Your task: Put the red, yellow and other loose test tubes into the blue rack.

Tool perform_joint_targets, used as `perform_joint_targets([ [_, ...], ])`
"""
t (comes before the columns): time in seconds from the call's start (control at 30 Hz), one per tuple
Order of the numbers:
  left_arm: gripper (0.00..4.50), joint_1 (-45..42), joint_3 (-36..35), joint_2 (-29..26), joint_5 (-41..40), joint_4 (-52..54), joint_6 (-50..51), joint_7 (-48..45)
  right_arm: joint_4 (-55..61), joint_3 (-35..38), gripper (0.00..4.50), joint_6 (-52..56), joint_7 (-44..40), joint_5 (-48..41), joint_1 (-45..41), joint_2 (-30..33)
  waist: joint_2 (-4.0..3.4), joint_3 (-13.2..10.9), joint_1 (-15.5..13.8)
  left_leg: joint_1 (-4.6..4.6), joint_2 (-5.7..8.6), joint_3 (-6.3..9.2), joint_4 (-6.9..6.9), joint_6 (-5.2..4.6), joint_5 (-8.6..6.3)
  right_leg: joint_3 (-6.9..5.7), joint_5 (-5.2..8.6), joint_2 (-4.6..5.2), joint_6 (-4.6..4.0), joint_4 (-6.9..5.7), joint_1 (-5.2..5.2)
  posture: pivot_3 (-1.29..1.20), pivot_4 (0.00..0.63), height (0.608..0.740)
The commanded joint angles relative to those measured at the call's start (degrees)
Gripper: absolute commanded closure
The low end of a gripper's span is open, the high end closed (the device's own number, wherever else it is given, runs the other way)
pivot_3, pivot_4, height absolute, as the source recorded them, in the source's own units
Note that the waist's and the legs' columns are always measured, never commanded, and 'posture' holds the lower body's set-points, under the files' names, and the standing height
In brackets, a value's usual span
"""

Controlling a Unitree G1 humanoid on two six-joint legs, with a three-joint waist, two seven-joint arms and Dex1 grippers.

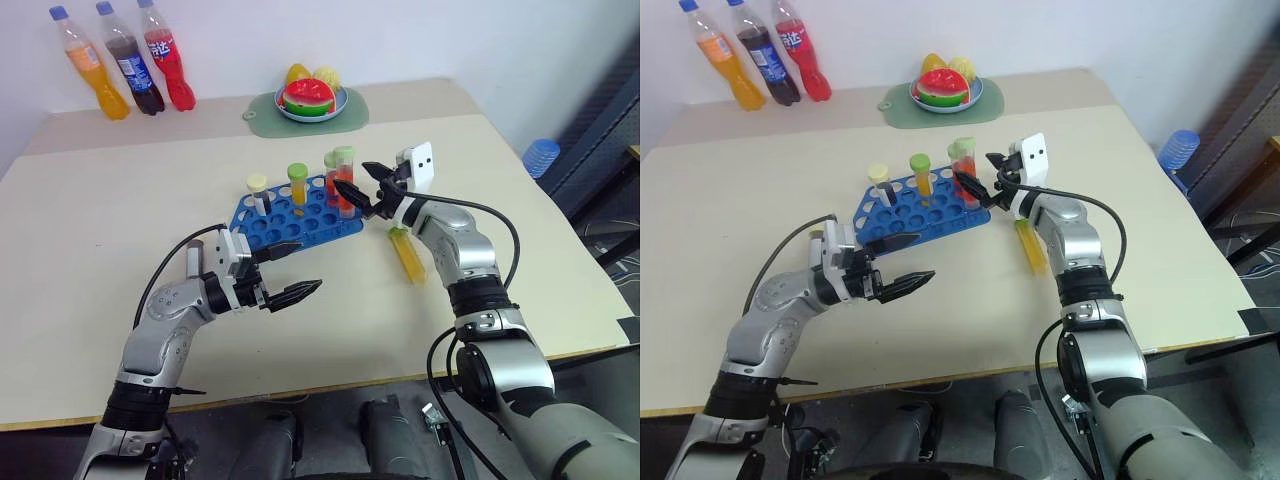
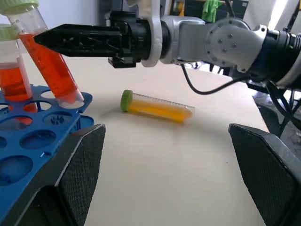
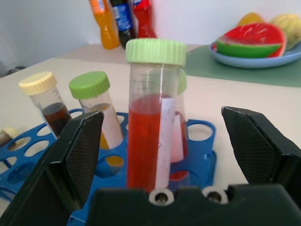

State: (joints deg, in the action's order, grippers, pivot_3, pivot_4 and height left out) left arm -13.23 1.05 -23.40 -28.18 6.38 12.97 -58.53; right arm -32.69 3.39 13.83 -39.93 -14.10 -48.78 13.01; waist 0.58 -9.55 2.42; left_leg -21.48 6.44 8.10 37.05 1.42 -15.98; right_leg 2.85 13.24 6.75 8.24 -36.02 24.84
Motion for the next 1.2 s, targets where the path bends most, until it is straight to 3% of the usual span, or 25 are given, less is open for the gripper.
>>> perform_joint_targets([
  [0.03,0.14,0.44,-0.30,-0.11,-0.54,1.77,-0.80,0.17,-0.20,0.40,1.27,1.10,-0.99,-0.89,-2.44,0.59,0.00,0.00,-0.04,-0.02,0.00,0.00,0.00,0.00,0.00,0.00,0.00,0.01,0.00,0.01,0.00,0.00,0.150,0.740],
  [0.13,0.14,0.71,-0.34,-0.07,-0.59,1.86,-0.75,0.31,-0.41,0.06,2.74,1.75,-1.59,-0.49,-2.60,1.00,0.00,0.00,-0.04,-0.02,0.00,0.00,0.01,0.00,0.00,0.00,0.00,0.01,0.00,0.01,0.00,0.00,0.150,0.740],
  [0.8,0.14,0.71,-0.14,0.46,-0.76,1.73,-0.71,0.78,5.24,0.04,2.74,3.22,-1.42,-0.82,1.16,1.67,0.00,0.00,-0.03,-0.03,0.00,-0.02,0.01,-0.01,-0.01,0.00,0.00,0.01,0.00,0.02,0.02,0.00,0.150,0.740],
  [0.93,0.14,0.49,-0.17,0.39,-0.75,1.56,-0.69,0.71,4.87,0.28,3.72,3.13,-1.05,-0.94,0.31,1.76,0.00,-0.01,-0.06,-0.03,0.00,-0.02,0.00,0.00,-0.01,0.00,0.00,0.01,0.00,0.01,0.03,0.00,0.150,0.740],
  [1.2,0.14,0.79,-0.41,0.36,-0.74,1.87,-0.77,1.07,9.84,-0.04,3.74,0.23,0.40,-0.90,4.24,0.82,0.00,-0.01,-0.24,-0.04,0.00,-0.01,0.01,-0.01,-0.01,0.00,0.00,0.02,0.00,0.02,0.03,0.00,0.150,0.740],
])
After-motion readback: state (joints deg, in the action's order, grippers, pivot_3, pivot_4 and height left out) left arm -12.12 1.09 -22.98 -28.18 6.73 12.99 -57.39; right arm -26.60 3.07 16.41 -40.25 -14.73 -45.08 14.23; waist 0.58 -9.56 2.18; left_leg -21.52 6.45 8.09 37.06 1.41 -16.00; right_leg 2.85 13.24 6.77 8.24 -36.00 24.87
